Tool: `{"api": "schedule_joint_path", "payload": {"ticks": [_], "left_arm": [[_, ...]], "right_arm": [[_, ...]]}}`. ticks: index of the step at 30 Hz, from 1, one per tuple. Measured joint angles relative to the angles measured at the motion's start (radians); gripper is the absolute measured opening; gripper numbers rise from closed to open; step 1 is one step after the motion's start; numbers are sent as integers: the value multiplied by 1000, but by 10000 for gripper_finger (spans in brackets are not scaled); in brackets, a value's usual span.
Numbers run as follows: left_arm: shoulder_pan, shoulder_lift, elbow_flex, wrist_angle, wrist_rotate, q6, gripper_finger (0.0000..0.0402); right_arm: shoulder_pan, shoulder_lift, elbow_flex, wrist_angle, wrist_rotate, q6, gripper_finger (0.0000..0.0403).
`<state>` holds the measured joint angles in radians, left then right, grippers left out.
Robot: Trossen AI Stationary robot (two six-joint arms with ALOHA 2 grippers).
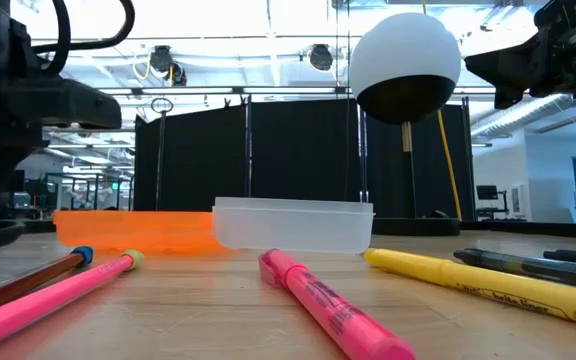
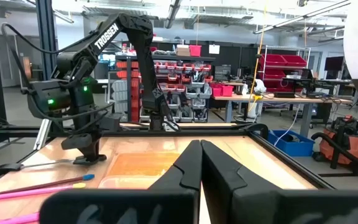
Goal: Pick & place school supplies into a supply box
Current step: Put the black scissors into the orange supply box
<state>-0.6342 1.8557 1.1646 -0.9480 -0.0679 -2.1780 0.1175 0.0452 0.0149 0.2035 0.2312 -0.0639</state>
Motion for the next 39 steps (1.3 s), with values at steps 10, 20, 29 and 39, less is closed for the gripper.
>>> {"api": "schedule_joint_path", "payload": {"ticks": [10, 20, 29, 39], "left_arm": [[29, -59, 119, -135, 9, 91, 59], [189, -83, 373, -435, -57, 353, 59], [386, -83, 430, -455, -46, 550, 59], [586, -80, 430, -227, -37, 765, 59]], "right_arm": [[0, 0, 0, -14, 0, 0, 0], [0, 0, 0, -14, 1, 0, 0], [0, 0, 0, -14, 1, 0, 0], [0, 0, 0, -14, 2, 0, 0]]}}
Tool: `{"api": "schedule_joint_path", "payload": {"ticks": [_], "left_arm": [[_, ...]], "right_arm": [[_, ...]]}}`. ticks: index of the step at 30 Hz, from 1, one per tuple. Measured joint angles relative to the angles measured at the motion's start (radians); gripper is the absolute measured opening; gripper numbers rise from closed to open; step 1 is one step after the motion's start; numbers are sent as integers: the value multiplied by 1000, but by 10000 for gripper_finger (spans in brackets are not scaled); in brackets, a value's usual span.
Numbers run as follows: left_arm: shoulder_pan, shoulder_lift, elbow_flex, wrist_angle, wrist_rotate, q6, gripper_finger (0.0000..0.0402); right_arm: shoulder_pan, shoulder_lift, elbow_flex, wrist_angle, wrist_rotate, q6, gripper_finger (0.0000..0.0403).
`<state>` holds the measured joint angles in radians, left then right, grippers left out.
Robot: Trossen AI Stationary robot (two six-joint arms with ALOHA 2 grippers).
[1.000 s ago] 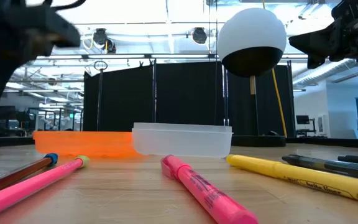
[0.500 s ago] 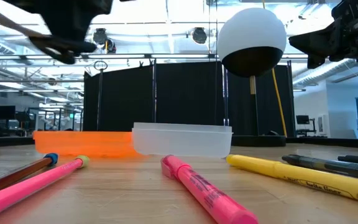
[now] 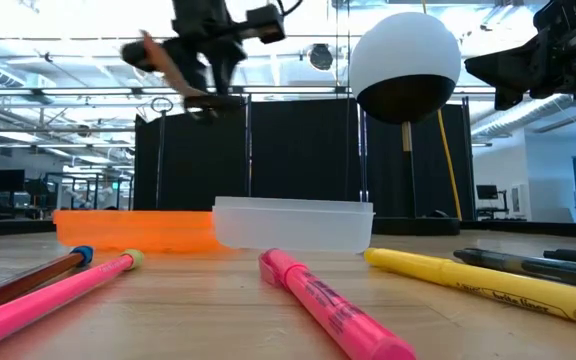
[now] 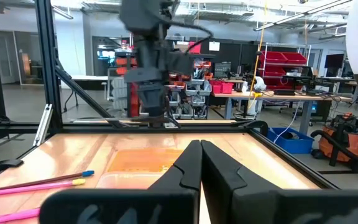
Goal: Pick & place school supplies into a supply box
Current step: Put the black scissors into the orange supply box
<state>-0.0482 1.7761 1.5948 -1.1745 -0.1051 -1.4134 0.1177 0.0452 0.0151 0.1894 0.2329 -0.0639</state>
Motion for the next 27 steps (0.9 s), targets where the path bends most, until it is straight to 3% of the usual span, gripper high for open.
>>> {"api": "schedule_joint_path", "payload": {"ticks": [13, 21, 27], "left_arm": [[112, 161, 0, 300, 152, 137, 59], [146, 231, 0, 317, 150, 207, 59], [158, 269, 0, 416, 128, 250, 59]], "right_arm": [[0, 0, 0, 0, 0, 0, 0], [0, 0, 0, 0, 0, 0, 0], [0, 0, 0, 0, 0, 0, 0]]}}
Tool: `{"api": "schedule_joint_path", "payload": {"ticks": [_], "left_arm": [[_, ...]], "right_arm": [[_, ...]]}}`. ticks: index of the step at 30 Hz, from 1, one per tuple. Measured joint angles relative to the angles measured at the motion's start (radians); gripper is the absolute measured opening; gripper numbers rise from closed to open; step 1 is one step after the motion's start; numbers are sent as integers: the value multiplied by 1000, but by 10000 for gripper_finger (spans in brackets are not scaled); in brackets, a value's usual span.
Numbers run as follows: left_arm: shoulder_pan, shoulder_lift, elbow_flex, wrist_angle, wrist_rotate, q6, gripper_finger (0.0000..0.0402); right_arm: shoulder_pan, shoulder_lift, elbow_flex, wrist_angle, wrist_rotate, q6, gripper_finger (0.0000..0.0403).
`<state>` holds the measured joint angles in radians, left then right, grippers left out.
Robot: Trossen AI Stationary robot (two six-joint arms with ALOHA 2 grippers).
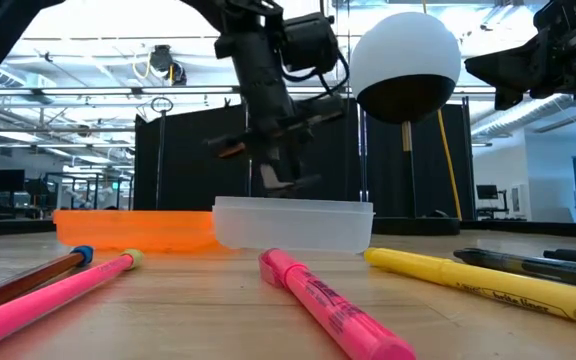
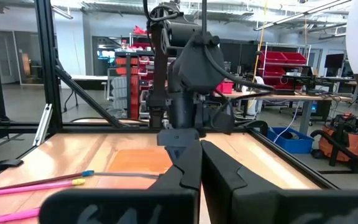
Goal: Pick & place school supplies into a supply box
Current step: Put the black scissors into the orange supply box
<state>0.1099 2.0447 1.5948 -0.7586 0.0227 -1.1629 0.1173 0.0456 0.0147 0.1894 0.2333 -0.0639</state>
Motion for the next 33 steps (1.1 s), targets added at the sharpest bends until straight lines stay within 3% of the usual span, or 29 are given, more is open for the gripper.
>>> {"api": "schedule_joint_path", "payload": {"ticks": [33], "left_arm": [[12, 81, 0, -8, -85, 36, 61]], "right_arm": [[0, 16, 0, 0, 0, 0, 0]]}}
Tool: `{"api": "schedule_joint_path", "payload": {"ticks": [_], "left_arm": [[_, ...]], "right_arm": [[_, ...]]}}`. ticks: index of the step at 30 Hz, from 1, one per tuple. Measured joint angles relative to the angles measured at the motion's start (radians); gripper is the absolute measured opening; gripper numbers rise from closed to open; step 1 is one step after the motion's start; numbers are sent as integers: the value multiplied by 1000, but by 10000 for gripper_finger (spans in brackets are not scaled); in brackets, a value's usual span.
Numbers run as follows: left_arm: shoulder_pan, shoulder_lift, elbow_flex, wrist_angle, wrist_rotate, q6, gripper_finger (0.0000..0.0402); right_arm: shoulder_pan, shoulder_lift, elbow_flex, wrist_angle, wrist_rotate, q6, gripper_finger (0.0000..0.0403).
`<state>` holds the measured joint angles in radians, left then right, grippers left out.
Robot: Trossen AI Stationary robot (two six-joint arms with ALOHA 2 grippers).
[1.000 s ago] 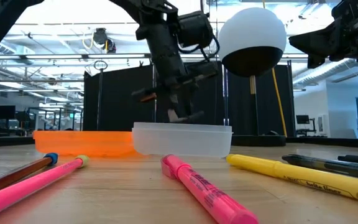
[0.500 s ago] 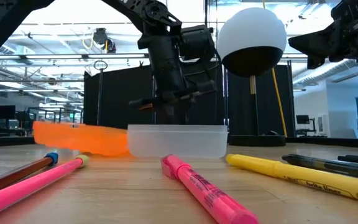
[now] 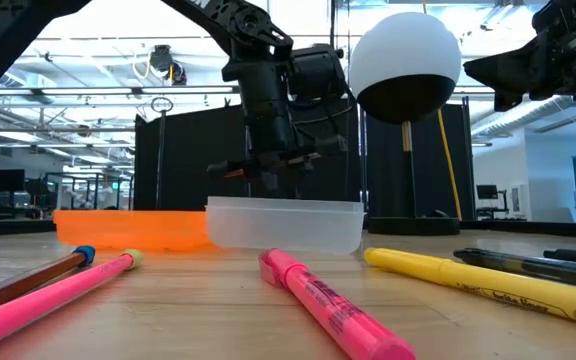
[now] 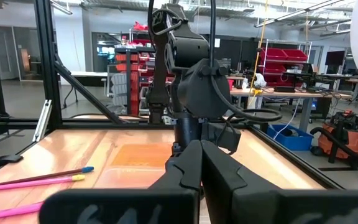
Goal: Pick & place school supplies into a supply box
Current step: Put the black scissors into the orange supply box
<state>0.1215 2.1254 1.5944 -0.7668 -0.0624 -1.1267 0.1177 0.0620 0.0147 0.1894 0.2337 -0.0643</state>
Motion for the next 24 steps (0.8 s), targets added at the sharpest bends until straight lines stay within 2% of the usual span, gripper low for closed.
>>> {"api": "schedule_joint_path", "payload": {"ticks": [24], "left_arm": [[-24, 0, 0, 1, 9, 73, 80]], "right_arm": [[0, 0, 0, 0, 0, 0, 0]]}}
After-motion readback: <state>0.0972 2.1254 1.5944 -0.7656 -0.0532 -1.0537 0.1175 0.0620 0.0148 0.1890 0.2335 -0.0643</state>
